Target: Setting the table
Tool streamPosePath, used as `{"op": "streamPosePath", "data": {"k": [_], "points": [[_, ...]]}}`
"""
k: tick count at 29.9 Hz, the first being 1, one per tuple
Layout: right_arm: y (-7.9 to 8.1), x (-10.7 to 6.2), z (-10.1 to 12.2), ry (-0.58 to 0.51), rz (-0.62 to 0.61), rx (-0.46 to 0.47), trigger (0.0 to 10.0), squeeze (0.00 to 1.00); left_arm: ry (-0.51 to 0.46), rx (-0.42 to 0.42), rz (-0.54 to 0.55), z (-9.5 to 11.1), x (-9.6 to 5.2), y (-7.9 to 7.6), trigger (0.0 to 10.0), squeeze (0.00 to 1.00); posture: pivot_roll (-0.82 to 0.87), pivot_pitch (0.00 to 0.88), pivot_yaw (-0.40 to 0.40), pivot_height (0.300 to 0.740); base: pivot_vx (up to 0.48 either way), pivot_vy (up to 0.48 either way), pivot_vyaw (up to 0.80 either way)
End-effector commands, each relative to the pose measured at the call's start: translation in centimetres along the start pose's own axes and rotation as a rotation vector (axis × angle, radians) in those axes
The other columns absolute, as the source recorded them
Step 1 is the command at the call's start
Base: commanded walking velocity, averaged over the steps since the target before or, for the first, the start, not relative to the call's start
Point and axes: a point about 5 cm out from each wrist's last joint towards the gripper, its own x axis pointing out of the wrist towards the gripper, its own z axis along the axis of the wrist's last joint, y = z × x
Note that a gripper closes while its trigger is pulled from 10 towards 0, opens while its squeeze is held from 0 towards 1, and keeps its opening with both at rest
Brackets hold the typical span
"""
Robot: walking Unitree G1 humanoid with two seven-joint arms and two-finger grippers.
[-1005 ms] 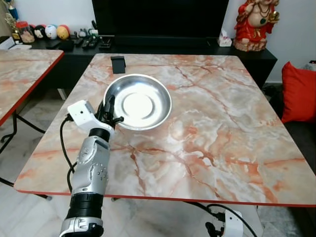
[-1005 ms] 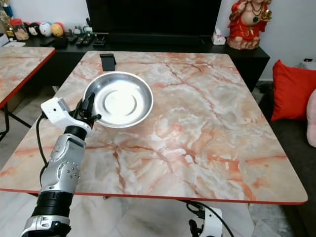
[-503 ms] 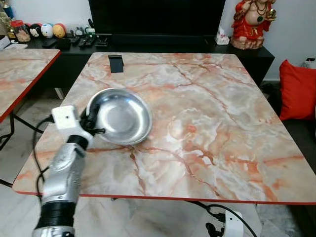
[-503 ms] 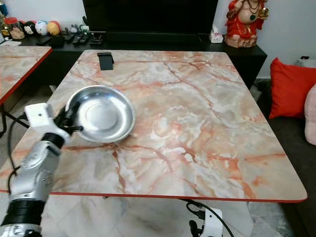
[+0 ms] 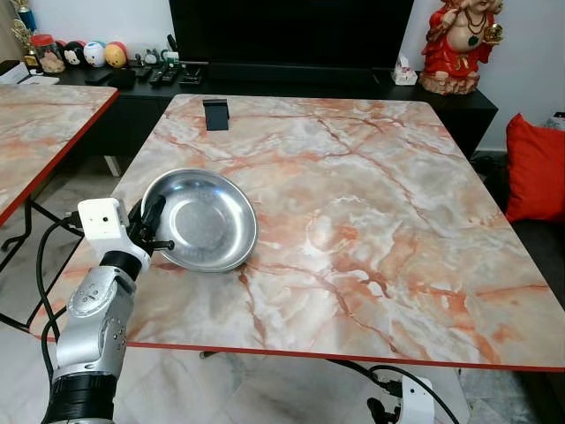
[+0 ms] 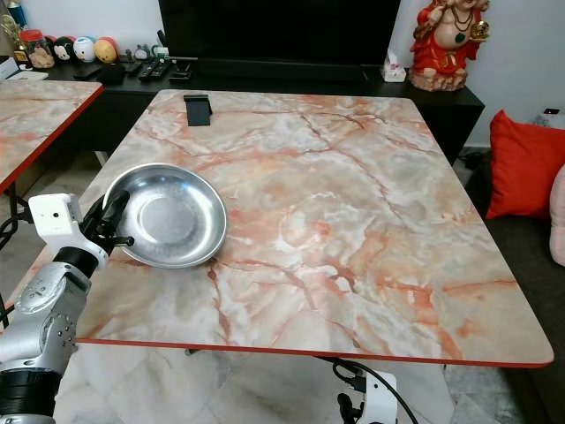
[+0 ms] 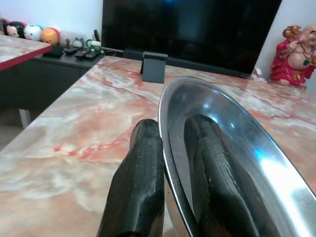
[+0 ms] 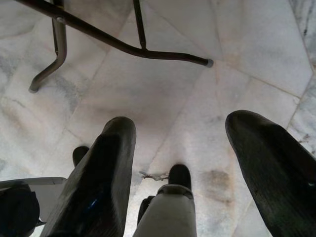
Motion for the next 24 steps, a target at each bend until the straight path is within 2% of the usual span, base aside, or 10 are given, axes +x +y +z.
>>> {"op": "streamPosePath", "data": {"k": [1,13,24], "points": [[-0.34,-0.03,0.0,0.005,-0.01,-0.003,10.0,0.0,-0.01,0.026,-0.034,0.48,0.1,-0.57,10.0,0.0,0.0,0.0,-0.032,0.74,0.0,-0.292,0.0],[-0.26,-0.02,-0.03,0.007,-0.009,0.002,10.0,0.0,0.0,0.006,-0.053,0.18,0.1,-1.16,10.0,0.0,0.0,0.0,-0.028,0.74,0.0,-0.317,0.0],[-0.27,-0.02,-0.03,0.011,-0.005,-0.001,10.0,0.0,0.013,0.007,-0.055,-0.06,0.01,-1.07,10.0,0.0,0.01,0.0,-0.029,0.74,0.0,-0.316,0.0]]}}
